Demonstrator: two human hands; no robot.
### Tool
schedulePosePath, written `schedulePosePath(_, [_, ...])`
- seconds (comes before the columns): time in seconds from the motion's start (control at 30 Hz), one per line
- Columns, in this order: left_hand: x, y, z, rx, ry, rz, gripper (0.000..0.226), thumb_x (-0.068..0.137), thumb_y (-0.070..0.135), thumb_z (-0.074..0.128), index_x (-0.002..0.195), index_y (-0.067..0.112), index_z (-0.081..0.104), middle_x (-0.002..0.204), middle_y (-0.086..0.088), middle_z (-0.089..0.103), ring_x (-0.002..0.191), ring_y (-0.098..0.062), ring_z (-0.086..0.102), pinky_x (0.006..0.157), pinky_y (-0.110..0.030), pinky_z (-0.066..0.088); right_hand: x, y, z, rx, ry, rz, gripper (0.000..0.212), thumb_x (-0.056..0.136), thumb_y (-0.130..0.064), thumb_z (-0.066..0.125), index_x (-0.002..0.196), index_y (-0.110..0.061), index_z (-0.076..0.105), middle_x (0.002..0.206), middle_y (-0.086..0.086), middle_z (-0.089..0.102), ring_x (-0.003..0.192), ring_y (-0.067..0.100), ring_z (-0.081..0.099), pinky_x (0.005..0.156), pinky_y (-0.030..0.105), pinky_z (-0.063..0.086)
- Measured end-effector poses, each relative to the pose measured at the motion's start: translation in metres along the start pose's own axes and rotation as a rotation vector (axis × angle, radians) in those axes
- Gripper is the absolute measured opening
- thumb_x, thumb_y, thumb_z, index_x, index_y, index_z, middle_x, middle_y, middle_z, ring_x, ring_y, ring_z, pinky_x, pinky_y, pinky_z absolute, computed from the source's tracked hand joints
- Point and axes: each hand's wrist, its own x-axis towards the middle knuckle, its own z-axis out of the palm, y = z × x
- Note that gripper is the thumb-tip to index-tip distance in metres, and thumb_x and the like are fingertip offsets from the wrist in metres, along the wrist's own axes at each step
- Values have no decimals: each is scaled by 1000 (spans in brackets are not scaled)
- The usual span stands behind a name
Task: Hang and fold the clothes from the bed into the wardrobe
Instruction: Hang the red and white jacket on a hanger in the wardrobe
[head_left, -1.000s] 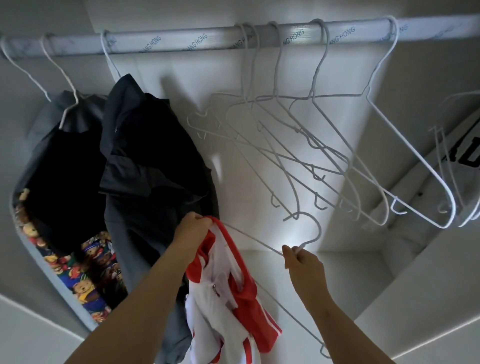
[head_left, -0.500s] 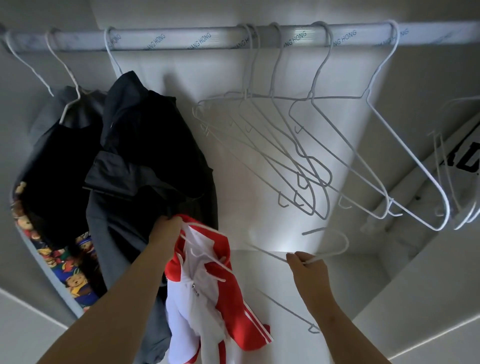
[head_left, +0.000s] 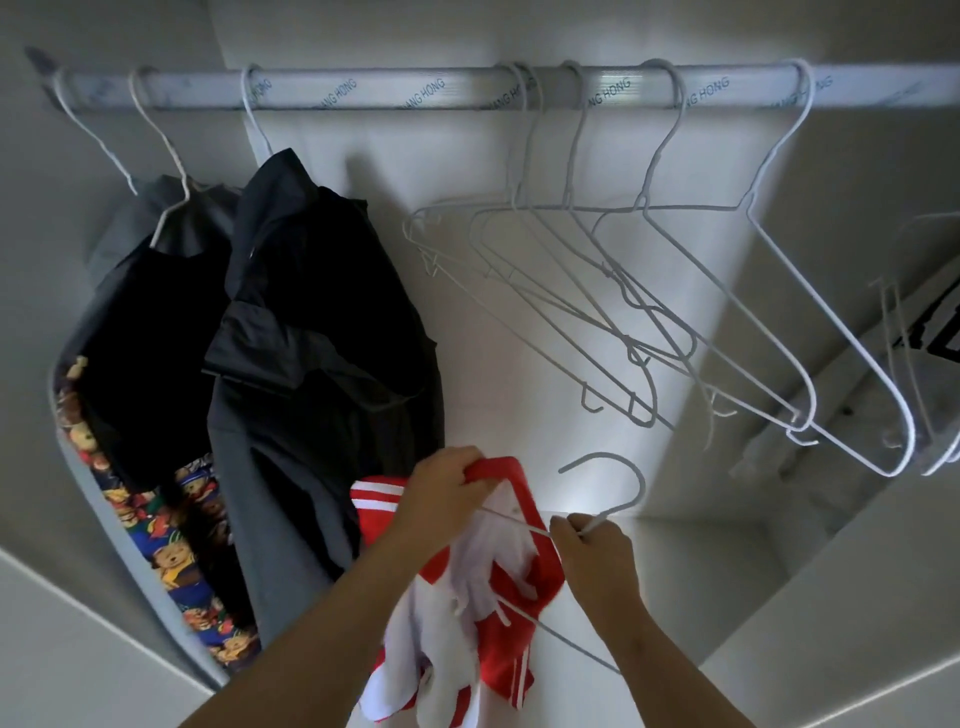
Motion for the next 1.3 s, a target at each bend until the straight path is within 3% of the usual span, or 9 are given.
schedulePosePath(0.13, [-14, 17, 10, -264, -169, 19, 12, 84, 19, 63, 81, 30, 57, 76, 15, 56, 75, -5, 55, 70, -14, 47, 0, -3, 4, 130, -22, 34, 49, 89, -12, 52, 43, -16, 34, 29, -8, 32, 36, 6, 28, 46, 21, 27])
schedulePosePath(0.23, [-16, 10, 1, 193, -185, 321, 26, 84, 40, 60, 108, 31, 60, 91, 18, 51, 90, -3, 43, 88, -11, 30, 1, -3, 2, 221, 27, 44, 49, 89, -10, 52, 44, -15, 35, 30, -10, 31, 36, 7, 28, 41, 14, 26])
schedulePosePath(0.3, [-13, -2, -1, 576, -126, 444, 44, 85, 56, 49, 124, 36, 51, 108, 12, 49, 108, -7, 36, 106, -27, 18, 1, -1, 0, 278, 51, 70, 51, 88, -7, 52, 42, -17, 34, 34, -10, 29, 41, 9, 27, 44, 18, 27])
schedulePosePath(0.4, [-8, -11, -2, 670, -99, 444, 41, 89, 56, 43, 124, 37, 51, 116, 8, 46, 118, -9, 37, 115, -41, 8, -2, 4, 0, 274, 58, 78, 57, 87, -7, 53, 34, -21, 36, 36, -8, 32, 44, 12, 29, 49, 22, 29])
schedulePosePath(0.6, [-1, -12, 2, 439, -265, 353, 31, 92, 44, 49, 105, 20, 62, 98, 4, 63, 88, -8, 57, 83, -19, 38, -11, 18, 0, 219, 81, 101, 38, 88, -12, 55, 56, 7, 51, 52, 13, 46, 55, 19, 41, 55, 25, 35])
schedulePosePath(0.77, [-3, -12, 3, 274, -164, 214, 24, 89, 39, 57, 94, 18, 66, 88, 5, 67, 76, -4, 58, 80, -18, 45, -11, 6, -8, 226, 257, -93, 27, 81, -10, 68, 60, -18, 53, 59, -13, 54, 63, 4, 49, 69, 24, 39])
schedulePosePath(0.93, [-5, -19, 0, 107, 12, 34, 16, 87, 31, 62, 90, 16, 66, 78, 8, 62, 77, -8, 60, 78, -23, 50, -10, 31, -12, 72, 508, -50, 24, 72, -2, 72, 72, -14, 51, 78, -3, 51, 81, 20, 48, 79, 35, 41])
schedulePosePath(1.13, [-11, -17, -18, -75, 75, 7, 18, 84, 25, 66, 71, 32, 57, 71, 13, 62, 72, -5, 61, 65, -12, 45, -14, 58, 5, 30, 46, 284, 27, 87, -19, 56, 64, -14, 42, 61, -2, 46, 57, 10, 40, 53, 24, 32])
schedulePosePath(1.3, [-18, -6, -34, -175, 27, 48, 18, 82, 20, 68, 70, 31, 62, 65, 14, 64, 67, 1, 61, 62, -7, 47, -9, 50, 10, 262, -131, 433, 28, 90, -29, 59, 109, -10, 51, 85, 1, 55, 80, 18, 51, 67, 24, 38])
